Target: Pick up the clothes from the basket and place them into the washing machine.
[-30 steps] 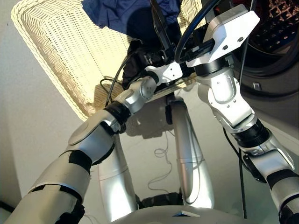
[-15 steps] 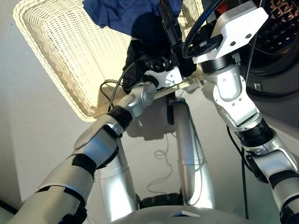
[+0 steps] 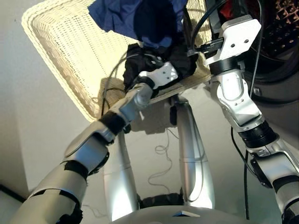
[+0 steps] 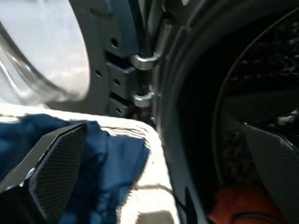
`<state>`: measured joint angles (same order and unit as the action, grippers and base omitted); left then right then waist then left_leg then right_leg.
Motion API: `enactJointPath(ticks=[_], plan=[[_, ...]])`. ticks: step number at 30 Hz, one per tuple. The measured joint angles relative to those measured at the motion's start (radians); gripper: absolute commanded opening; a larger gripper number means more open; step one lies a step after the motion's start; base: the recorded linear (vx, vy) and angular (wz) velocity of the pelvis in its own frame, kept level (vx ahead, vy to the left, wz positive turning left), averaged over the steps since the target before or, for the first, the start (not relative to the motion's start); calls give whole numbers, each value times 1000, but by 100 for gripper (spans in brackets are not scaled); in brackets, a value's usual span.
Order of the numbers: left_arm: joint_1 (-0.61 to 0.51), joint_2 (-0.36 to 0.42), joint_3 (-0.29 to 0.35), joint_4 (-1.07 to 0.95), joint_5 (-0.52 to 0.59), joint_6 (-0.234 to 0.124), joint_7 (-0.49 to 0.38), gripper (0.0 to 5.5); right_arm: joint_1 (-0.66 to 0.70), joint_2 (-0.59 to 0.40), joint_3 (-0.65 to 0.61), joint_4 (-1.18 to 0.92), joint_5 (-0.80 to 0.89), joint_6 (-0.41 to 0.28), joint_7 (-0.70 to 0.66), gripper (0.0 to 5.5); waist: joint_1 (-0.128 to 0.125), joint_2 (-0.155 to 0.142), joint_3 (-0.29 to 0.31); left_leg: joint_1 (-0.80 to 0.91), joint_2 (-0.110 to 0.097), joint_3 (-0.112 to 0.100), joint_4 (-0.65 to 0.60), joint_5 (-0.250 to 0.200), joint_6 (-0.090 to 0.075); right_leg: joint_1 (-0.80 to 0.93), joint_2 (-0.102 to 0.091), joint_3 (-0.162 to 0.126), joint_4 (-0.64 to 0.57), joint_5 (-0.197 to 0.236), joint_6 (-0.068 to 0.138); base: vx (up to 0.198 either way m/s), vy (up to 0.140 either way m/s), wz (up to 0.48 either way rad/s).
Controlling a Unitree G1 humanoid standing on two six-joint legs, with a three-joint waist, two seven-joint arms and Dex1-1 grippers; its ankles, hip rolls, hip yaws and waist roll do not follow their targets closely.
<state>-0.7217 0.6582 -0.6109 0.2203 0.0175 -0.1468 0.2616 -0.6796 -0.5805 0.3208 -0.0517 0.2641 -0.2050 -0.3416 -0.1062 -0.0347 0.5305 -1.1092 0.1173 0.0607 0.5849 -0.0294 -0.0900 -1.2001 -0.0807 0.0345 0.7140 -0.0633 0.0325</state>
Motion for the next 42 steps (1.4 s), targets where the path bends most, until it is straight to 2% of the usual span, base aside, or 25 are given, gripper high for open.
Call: enactJointPath(ticks=[2, 4, 5, 7, 12, 14, 16, 17, 19, 20, 24, 25, 27, 30, 36, 38, 42], plan=[[66, 61, 64, -24, -20, -1, 18, 0, 3, -7, -15, -11, 18, -5, 2, 550, -2, 0, 0, 25, 0, 1, -24, 4, 4, 33, -1, -4, -37, 9, 6, 0, 0, 0], [128, 110, 94, -84, -27, -13, 25, 0, 24, -21, -31, -24, 39, -23, 2, 550, 3, 0, 0, 35, -2, 1, -36, 7, 8, 50, -5, -5, -53, 14, 12, 0, 0, 0], [160, 123, 111, -120, -29, -23, 27, 0, 35, -25, -45, -36, 41, -25, 4, 550, -1, 0, 0, 38, -5, 1, -42, 9, 11, 53, -9, -5, -56, 15, 13, 0, 0, 0], [213, 152, 136, -188, -40, -49, 40, 0, 81, -42, -59, -42, 65, -41, 5, 550, 8, 0, 0, 41, -16, 0, -41, 9, 12, 57, -15, -6, -55, 14, 16, 0, 0, 0], [297, 160, 196, -281, -89, -91, 63, 0, 189, -94, -63, -36, 81, -42, 39, 550, 24, -2, 1, 81, -17, -2, -42, 10, 16, 100, -17, -6, -55, 13, 20, 0, 0, 0], [319, 159, 215, -305, -118, -113, 61, 0, 203, -156, -32, -33, 126, -41, 97, 550, 22, -3, 1, 108, -16, -2, -54, 10, 18, 128, -15, -7, -68, 10, 26, 0, 0, 0], [327, 158, 226, -317, -157, -135, 44, 0, 202, -273, 43, -37, 197, -34, 200, 550, 20, -3, 1, 146, -17, -2, -83, 17, 17, 164, -17, -9, -89, 17, 29, 26, -8, -11], [329, 160, 236, -334, -178, -144, 27, 0, 201, -310, 65, -48, 229, -26, 263, 550, 21, -7, 1, 165, -19, -4, -97, 22, 15, 181, -18, -12, -98, 18, 26, 53, -18, -39], [352, 160, 243, -381, -226, -163, -23, 0, 167, -446, 185, -98, 323, 4, 394, 550, 29, -8, 1, 221, -24, -4, -150, 43, 14, 226, -19, -16, -132, 30, 29, 55, -4, -3], [360, 164, 243, -402, -245, -180, -45, 0, 144, -454, 220, -111, 358, 12, 443, 550, 30, -8, 0, 252, -25, -6, -176, 48, 12, 258, -19, -21, -152, 32, 26, 53, 21, 46], [349, 171, 241, -434, -297, -209, -114, 0, 60, -449, 307, -123, 429, 34, 521, 550, 45, -9, 0, 357, -32, 0, -260, 76, 12, 346, -25, -28, -210, 39, 26, 71, 13, -3], [346, 169, 241, -434, -314, -211, -132, 0, 38, -440, 323, -117, 427, 48, 527, 550, 47, -9, 0, 384, -33, 2, -282, 85, 10, 372, -25, -31, -224, 51, 20, 95, -12, -10], [345, 168, 235, -434, -342, -213, -166, 0, 14, -414, 345, -104, 411, 65, 528, 550, 55, -9, -1, 443, -36, 1, -320, 87, 12, 431, -29, -39, -255, 51, 22, 88, -13, 3], [330, 149, 211, -429, -399, -218, -218, 0, -84, -285, 425, 51, 340, 93, 526, 550, 65, -9, -2, 570, -42, 2, -394, 99, 17, 551, -33, -53, -311, 51, 27, 88, -14, 17], [278, 84, 188, -434, -530, -219, -310, 0, -129, -78, 427, 231, 312, 115, 527, 550, 107, -5, -5, 680, -48, -5, -444, 103, 20, 664, -38, -69, -352, 46, 36, 31, -16, 9], [278, 86, 183, -439, -548, -219, -331, 0, -166, -37, 435, 281, 310, 135, 521, 550, 112, -1, -6, 681, -53, -7, -445, 106, 23, 667, -48, -71, -351, 44, 38, 0, 0, 0], [288, 85, 181, -446, -560, -219, -334, 0, -212, -28, 430, 288, 301, 135, 495, 550, 114, 8, -11, 679, -64, -10, -445, 112, 31, 667, -56, -71, -350, 45, 44, 0, 0, 0]])
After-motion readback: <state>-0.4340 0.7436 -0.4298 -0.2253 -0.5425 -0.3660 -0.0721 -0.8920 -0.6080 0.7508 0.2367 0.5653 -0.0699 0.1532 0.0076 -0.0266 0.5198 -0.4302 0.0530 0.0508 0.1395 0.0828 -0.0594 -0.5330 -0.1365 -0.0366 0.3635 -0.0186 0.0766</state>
